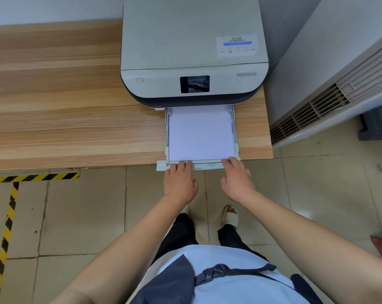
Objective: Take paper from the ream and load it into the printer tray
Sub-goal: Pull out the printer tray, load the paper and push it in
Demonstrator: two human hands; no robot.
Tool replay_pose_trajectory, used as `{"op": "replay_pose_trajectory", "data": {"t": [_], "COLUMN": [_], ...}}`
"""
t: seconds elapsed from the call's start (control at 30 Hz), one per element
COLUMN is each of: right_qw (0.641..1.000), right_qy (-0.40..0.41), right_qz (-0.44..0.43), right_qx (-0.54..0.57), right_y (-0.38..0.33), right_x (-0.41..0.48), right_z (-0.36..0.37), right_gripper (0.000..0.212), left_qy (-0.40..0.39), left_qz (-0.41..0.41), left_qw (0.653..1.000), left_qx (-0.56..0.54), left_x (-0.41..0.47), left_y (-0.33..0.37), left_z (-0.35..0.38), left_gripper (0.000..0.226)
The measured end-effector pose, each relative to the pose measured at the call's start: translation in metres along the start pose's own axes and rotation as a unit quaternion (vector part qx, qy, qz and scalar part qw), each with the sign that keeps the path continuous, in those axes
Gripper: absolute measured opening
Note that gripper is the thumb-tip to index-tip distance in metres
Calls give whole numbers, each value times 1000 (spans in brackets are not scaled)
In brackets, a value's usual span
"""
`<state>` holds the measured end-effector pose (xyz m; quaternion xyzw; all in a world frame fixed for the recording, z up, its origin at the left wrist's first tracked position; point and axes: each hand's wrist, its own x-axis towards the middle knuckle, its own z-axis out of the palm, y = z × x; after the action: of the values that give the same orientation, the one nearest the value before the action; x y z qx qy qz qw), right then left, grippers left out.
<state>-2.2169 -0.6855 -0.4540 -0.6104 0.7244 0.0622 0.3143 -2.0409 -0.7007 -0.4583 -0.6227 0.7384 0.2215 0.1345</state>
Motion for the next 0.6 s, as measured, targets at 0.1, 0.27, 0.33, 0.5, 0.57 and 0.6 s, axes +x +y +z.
{"op": "replay_pose_trajectory", "data": {"t": [0.1,0.27,0.33,0.5,0.57,0.6], "right_qw": [999,999,999,999,999,999], "right_qy": [-13,-30,-35,-38,-37,-35], "right_qz": [-10,-13,-11,-7,-6,-4], "right_qx": [-31,-40,-29,-24,-30,-32], "right_y": [5,8,7,5,2,0], "right_x": [-6,-10,-10,-11,-9,-8], "right_z": [6,9,9,8,6,4], "right_gripper": [71,81,81,80,79,78], "left_qy": [0,5,5,1,4,6], "left_qz": [-6,0,8,9,9,8], "left_qw": [1000,1000,1000,999,999,999], "left_qx": [14,26,29,36,37,37], "left_x": [-2,-3,-4,-5,-4,-3], "left_y": [2,-2,-3,-3,-3,-2], "left_z": [2,4,5,6,6,5], "left_gripper": [62,65,66,70,68,68]}}
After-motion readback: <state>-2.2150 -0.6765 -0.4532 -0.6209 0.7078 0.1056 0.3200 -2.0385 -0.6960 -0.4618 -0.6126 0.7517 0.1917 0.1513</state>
